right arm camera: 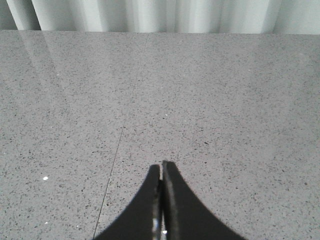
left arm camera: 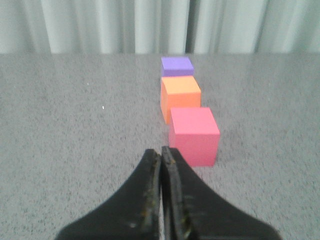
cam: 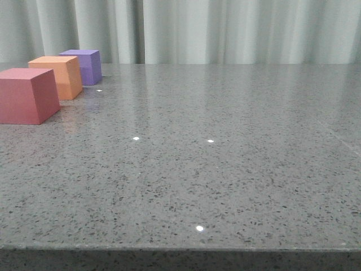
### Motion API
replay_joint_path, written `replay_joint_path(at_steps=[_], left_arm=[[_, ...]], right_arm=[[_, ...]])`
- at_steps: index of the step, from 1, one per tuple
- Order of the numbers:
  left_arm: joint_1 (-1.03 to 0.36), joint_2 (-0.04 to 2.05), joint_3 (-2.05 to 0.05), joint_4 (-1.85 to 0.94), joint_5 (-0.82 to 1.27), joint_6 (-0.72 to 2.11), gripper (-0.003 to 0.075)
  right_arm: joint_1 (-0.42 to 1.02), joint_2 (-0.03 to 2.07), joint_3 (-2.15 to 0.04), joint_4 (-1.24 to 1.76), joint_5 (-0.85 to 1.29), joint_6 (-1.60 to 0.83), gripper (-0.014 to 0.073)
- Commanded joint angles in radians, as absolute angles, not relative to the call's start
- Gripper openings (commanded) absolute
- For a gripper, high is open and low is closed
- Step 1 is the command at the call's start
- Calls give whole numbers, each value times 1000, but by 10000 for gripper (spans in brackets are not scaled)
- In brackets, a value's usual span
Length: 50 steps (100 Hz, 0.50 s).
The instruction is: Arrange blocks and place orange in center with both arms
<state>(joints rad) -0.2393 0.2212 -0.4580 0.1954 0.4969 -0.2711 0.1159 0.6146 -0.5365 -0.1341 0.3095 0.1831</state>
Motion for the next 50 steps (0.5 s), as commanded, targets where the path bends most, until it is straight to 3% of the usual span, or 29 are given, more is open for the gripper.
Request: replay_joint_path(at_steps=[1,27,50], left_arm=[[-198,195,-434,171,332,-274,-19],[-64,58,-221,90,165,-274,-19],[-40,-23,-41,130,47,-274,-19]], right_arm=[[110,613,-559,-144,236,174,-67],[110,613,-559,-144,236,174,-67],[110,613,-559,-144,236,174,-67]])
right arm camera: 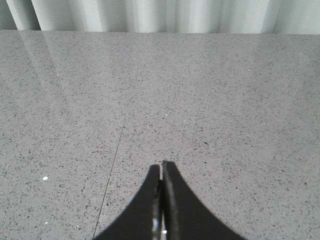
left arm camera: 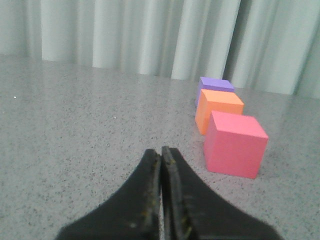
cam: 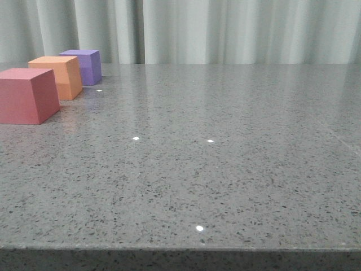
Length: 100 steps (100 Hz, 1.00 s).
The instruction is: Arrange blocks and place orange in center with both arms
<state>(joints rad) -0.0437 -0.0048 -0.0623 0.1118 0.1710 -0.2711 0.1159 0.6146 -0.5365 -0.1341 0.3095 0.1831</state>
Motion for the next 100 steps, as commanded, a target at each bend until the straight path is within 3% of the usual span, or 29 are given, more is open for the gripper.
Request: replay_joint_path(at_steps=[1,16,100], left_arm=[[-40,-24,-37,132,44,-274,-19],[-40,-37,46,162,-29,-274,-19],[-40,-37,46,195,6,-250,-19]], right_arm=[[110,613,-559,-144,236,174,-67],[110,613,-559,-144,236,174,-67],[110,614,-559,-144,236,174,-67]])
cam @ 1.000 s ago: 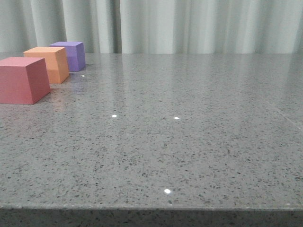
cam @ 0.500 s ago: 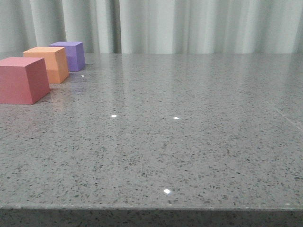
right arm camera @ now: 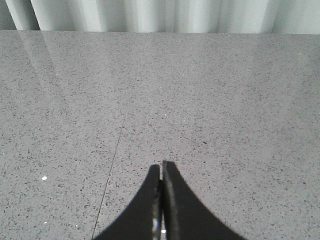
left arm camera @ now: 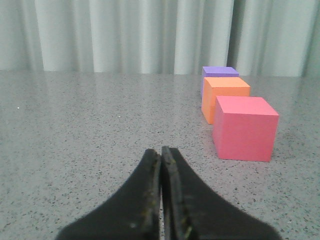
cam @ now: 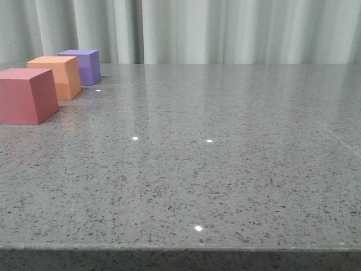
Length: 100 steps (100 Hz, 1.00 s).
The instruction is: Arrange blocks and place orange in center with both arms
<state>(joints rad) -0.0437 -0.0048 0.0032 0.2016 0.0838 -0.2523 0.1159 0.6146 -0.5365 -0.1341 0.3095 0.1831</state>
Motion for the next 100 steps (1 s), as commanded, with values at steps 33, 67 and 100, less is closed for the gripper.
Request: replay_joint_path(at_steps=[33,67,100], left_arm=[[-40,-37,46,195,6,-250,-19],[-40,-37,46,195,6,-250,-19],[-40,-37,46,195,6,-250,-19]], right_arm=[[110,614,-559,-144,236,174,-67],[110,614,-558,-146,236,174,-67],[110,493,-393,-136,24,174,-67]])
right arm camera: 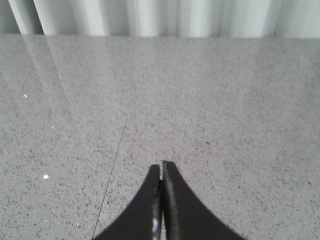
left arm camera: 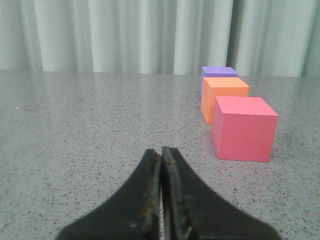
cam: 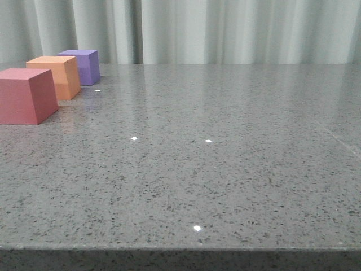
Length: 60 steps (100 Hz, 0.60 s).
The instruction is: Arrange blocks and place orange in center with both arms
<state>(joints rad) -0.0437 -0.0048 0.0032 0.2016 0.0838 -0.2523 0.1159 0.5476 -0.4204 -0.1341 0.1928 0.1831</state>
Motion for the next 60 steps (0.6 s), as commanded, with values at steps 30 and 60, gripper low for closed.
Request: replay_joint_path(at_steps=[30,60], left_arm=[[-40,-37,46,195,6,-250,-19],[-40,-37,46,195,6,-250,-19]], right_arm=[[54,182,-154,-90,-67,174,-67],[12,-30,-18,-56,-88,174,-67]])
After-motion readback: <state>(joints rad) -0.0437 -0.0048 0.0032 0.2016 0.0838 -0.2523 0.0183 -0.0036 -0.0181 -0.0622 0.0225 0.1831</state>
